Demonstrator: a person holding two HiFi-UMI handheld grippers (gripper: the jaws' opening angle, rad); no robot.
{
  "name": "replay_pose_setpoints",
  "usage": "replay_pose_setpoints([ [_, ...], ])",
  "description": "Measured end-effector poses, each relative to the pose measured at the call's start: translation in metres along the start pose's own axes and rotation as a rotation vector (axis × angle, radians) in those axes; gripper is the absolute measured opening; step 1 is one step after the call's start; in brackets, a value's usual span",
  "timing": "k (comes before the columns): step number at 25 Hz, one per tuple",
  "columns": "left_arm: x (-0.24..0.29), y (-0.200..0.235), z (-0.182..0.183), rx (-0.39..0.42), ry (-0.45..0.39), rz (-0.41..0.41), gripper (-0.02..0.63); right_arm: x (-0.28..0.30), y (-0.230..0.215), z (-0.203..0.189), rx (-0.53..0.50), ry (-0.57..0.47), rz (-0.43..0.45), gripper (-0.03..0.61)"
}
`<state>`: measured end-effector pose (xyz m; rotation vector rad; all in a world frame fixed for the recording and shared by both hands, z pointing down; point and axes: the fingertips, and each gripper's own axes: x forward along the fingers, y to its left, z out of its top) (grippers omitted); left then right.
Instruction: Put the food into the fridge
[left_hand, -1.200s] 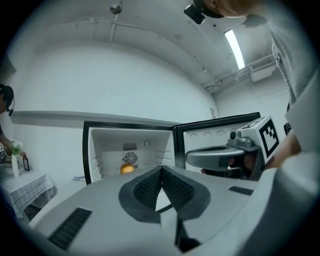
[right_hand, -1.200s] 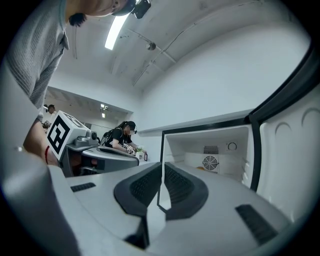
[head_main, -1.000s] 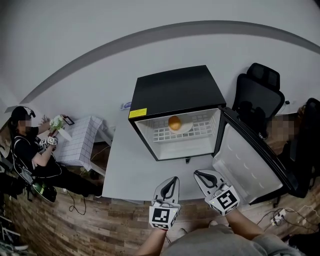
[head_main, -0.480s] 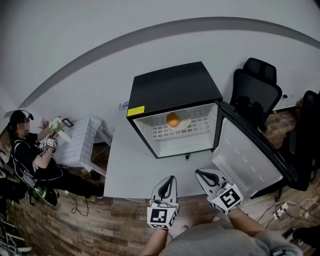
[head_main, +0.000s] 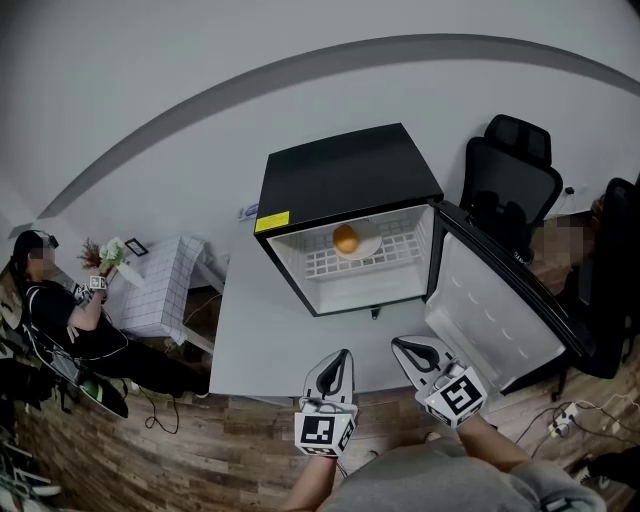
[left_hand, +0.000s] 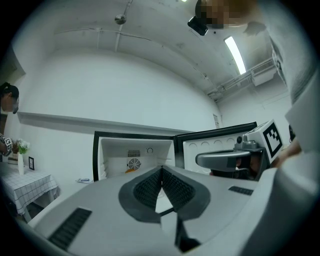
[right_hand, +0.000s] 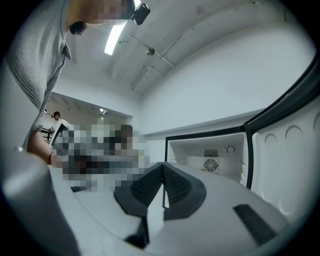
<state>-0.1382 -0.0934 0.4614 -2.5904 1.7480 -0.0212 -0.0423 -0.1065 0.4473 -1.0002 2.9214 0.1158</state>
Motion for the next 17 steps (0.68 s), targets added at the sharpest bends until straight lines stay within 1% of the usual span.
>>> replay_pose_setpoints([
  [9,-0.0025,-0.0041,0.0018,-0.007,-0.003,-0.001,0.011,-0.0053,-0.0003,0.0006,0.004,0.001,-0.007,0.012],
  [17,-0.0036,-0.002,0.0068,0.009,-0.006,0.001,0.011,-0.0087,-0.0001,0.0065,0.003,-0.01,-0.015,0.012],
])
